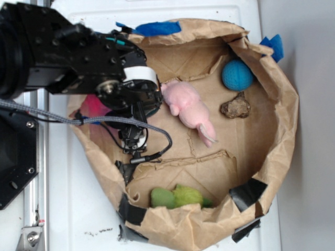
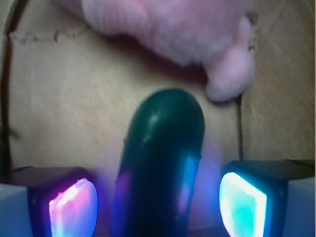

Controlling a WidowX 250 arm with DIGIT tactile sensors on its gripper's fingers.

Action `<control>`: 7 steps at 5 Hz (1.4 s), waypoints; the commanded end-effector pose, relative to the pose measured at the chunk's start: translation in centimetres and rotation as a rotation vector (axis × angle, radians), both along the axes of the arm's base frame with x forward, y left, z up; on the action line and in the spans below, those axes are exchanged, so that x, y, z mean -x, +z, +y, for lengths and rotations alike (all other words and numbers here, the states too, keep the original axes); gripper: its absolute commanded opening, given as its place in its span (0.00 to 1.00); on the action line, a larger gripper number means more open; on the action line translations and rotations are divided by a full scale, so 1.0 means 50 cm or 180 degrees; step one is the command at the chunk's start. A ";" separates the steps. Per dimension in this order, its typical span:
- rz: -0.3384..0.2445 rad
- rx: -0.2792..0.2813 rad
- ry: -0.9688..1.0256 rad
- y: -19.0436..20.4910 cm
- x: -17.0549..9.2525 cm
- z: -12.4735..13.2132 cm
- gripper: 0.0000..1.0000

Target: Grab the plastic pickle.

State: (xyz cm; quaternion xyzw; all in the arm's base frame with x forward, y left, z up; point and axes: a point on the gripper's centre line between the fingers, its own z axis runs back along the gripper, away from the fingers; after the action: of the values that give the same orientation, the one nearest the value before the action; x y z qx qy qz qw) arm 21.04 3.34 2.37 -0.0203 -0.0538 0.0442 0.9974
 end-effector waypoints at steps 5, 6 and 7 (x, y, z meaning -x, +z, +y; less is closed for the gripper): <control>0.0043 0.0300 -0.0448 0.204 -0.043 -0.021 0.00; 0.0076 0.0362 -0.0518 0.304 -0.060 -0.038 0.00; 0.0017 0.0365 -0.0622 0.368 -0.071 -0.073 0.00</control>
State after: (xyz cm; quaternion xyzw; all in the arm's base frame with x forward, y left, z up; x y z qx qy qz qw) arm 24.37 -0.21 18.94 -0.0861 -0.0127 -0.0435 0.9953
